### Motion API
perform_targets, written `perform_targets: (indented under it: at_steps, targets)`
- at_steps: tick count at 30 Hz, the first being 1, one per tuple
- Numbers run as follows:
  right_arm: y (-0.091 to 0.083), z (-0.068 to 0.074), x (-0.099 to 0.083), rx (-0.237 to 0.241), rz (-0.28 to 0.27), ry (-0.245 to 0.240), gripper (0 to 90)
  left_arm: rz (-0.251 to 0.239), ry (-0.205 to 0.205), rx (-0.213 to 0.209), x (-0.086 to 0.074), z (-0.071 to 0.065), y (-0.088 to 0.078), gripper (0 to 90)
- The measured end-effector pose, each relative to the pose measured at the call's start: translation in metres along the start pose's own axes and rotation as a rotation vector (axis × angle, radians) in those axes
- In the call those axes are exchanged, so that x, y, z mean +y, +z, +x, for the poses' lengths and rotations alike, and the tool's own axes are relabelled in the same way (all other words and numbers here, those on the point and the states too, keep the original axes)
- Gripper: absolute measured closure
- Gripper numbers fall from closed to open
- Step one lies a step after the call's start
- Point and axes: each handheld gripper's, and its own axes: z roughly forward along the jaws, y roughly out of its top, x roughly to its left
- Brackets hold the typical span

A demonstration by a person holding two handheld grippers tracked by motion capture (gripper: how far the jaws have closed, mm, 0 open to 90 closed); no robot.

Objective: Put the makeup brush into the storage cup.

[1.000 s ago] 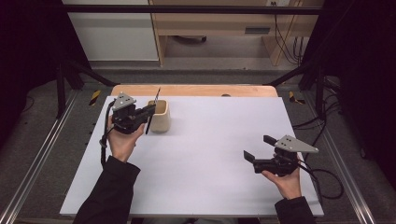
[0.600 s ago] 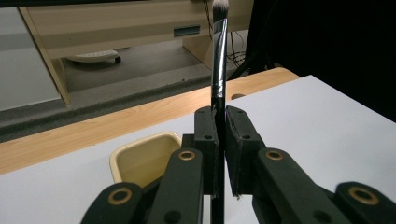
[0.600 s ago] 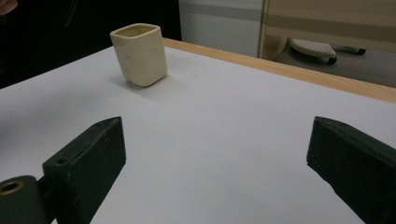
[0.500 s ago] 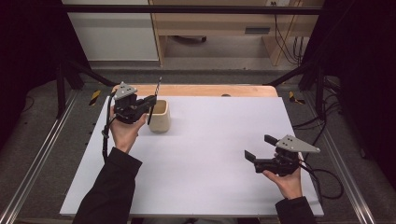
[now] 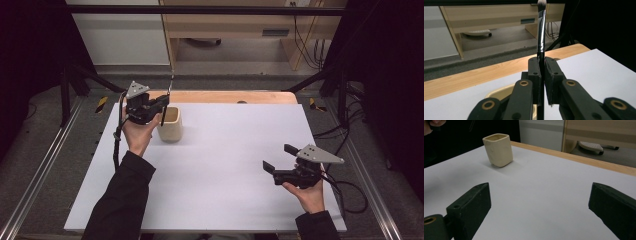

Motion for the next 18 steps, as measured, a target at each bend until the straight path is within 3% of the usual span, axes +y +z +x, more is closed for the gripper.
perform_targets:
  at_steps: [18]
  targets:
    - [0.000,-0.001,0.000,0.003,-0.001,0.005,4.6,-0.002,-0.006,0.023,0.005,0.008,0.021,83.9]
